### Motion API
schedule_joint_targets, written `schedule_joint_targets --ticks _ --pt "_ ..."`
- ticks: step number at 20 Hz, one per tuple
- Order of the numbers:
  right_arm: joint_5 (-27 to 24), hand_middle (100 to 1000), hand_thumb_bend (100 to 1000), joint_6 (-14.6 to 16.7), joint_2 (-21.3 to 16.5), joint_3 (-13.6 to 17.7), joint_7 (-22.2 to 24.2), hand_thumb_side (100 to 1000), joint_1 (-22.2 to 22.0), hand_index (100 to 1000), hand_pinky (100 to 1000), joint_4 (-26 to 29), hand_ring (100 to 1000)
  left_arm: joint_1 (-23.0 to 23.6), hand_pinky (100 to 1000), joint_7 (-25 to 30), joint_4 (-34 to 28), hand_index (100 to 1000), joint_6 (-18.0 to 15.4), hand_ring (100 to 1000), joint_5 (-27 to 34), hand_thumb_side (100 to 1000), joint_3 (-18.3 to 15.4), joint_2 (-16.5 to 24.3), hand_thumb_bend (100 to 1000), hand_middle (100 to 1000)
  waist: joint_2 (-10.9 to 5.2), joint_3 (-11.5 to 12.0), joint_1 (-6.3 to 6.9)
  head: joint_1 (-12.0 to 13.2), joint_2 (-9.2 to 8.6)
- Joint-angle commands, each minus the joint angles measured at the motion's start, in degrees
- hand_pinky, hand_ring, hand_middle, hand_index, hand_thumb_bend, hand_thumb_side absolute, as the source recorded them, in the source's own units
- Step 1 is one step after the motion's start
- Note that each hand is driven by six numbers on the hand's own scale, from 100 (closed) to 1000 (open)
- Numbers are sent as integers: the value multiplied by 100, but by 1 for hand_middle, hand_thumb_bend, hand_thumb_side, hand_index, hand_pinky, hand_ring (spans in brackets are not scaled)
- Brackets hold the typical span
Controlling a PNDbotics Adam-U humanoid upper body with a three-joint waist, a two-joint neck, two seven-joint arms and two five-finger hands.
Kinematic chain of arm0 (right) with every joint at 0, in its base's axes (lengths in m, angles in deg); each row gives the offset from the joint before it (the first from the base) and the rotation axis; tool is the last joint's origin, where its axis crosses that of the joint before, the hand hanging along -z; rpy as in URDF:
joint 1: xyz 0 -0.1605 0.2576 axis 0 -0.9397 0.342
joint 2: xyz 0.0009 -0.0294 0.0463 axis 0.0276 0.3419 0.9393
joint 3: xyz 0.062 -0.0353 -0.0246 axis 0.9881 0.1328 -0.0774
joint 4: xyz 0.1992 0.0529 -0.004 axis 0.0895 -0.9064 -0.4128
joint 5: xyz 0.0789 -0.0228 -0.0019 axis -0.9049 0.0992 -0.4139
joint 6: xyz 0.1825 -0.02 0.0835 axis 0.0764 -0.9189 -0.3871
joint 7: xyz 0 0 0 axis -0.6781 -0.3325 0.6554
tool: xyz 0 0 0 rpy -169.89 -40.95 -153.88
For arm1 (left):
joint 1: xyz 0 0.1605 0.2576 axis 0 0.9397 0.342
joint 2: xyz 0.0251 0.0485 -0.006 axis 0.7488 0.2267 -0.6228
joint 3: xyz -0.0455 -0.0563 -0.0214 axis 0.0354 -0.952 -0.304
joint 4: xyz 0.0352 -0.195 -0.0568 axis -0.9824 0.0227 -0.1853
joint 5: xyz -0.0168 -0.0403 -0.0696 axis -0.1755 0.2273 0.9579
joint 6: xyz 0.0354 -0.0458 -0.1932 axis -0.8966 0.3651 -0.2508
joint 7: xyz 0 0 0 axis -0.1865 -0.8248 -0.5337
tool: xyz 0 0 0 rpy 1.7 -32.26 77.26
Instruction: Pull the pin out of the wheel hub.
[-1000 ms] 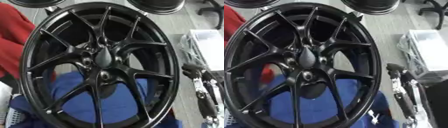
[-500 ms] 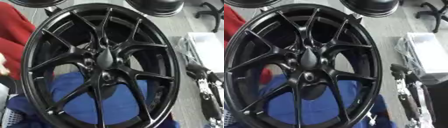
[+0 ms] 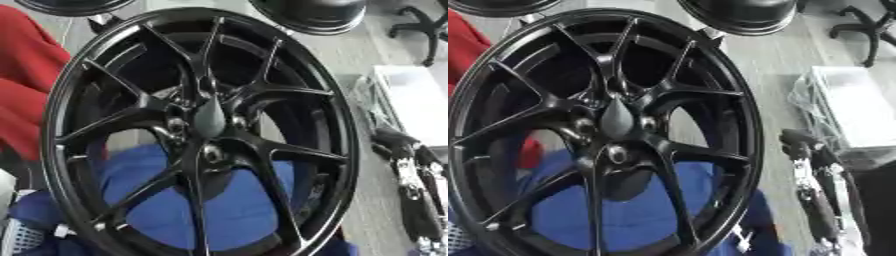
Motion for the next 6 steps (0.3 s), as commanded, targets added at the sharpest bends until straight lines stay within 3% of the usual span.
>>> schedule_joint_targets --ticks 1,3,4,5,6 --pt "-4 761 100 96 -104 16 0 662 11 745 855 74 825 -69 612 -493 -650 686 -149 772 633 611 5 -50 453 603 -122 -3 44 -11 -87" --pt "-5 759 100 152 -101 5 -12 660 29 744 854 74 823 -127 614 -587 -888 692 -95 784 816 614 80 -210 435 614 -103 1 43 -14 -120" --pt "-12 759 100 170 -96 1 -24 647 37 743 855 74 823 -174 613 -586 -933 691 -121 782 845 536 104 -305 574 617 -95 5 43 -19 -133" --pt "-19 758 100 183 -93 -2 -36 659 47 744 856 74 823 -231 610 -596 -954 687 -180 775 843 605 105 -463 454 607 -87 10 44 -23 -143" --pt "-26 759 100 190 -92 -5 -47 662 58 745 858 74 824 -284 607 -611 -965 681 -229 769 798 594 98 -630 457 600 -82 15 49 -27 -150"
